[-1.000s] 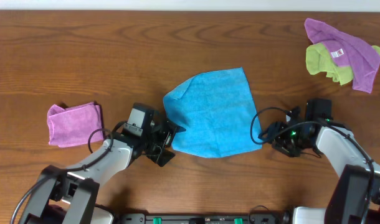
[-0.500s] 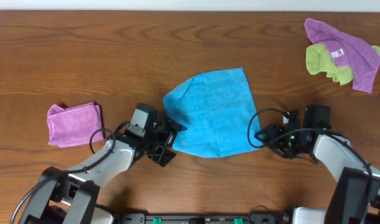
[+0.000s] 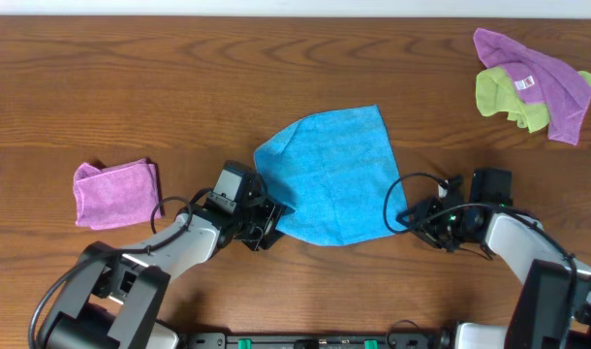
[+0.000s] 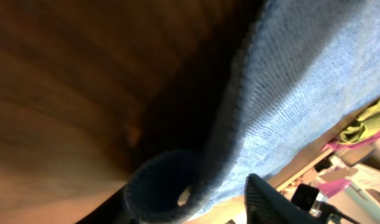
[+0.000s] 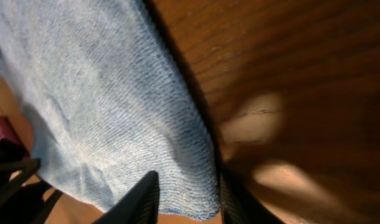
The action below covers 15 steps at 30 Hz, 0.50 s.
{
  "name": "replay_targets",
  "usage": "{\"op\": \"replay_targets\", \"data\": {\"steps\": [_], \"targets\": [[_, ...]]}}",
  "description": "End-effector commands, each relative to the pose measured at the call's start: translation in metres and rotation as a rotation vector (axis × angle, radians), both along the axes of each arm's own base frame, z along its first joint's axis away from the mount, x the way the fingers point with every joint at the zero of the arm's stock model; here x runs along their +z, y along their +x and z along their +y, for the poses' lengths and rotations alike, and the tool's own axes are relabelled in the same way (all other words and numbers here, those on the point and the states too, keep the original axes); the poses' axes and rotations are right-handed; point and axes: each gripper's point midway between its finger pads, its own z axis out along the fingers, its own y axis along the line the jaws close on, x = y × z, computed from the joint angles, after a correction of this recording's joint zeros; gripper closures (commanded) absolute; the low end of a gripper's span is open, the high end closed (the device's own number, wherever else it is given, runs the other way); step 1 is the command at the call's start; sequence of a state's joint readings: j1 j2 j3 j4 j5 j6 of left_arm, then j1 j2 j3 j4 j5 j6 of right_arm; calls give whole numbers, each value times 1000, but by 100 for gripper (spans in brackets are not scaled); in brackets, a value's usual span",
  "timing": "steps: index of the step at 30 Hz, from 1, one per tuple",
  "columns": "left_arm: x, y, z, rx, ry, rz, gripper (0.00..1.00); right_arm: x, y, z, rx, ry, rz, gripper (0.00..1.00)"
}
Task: Fold the cloth
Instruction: 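Grasp the blue cloth's near corners with both grippers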
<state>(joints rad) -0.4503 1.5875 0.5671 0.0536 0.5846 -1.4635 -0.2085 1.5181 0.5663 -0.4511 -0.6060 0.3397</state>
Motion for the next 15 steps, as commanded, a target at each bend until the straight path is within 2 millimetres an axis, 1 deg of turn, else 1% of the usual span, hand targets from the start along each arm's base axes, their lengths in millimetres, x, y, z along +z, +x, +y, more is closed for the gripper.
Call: {"op": "replay_targets", "data": {"steps": [1,3,6,11,12,15], "targets": [[-26,-9,17,27,104,38,58,-15,-13,-5,-11,-42,62,73],[-26,-9,17,25,105,37,67,-15,-12,-6,-11,-44,56,78],[-26,-9,17,11,107,27,74,-15,-10,-6,-12,-46,46,84],[-25,-11,14,-14,94,21,90,-14,-9,-6,-23,-43,49,99],[-24,-11,14,-20,89,21,94,-14,-9,-6,-27,-42,51,99],[-22,-13,12,-48,67,14,94,-15,-10,-6,-26,-40,57,99]]}}
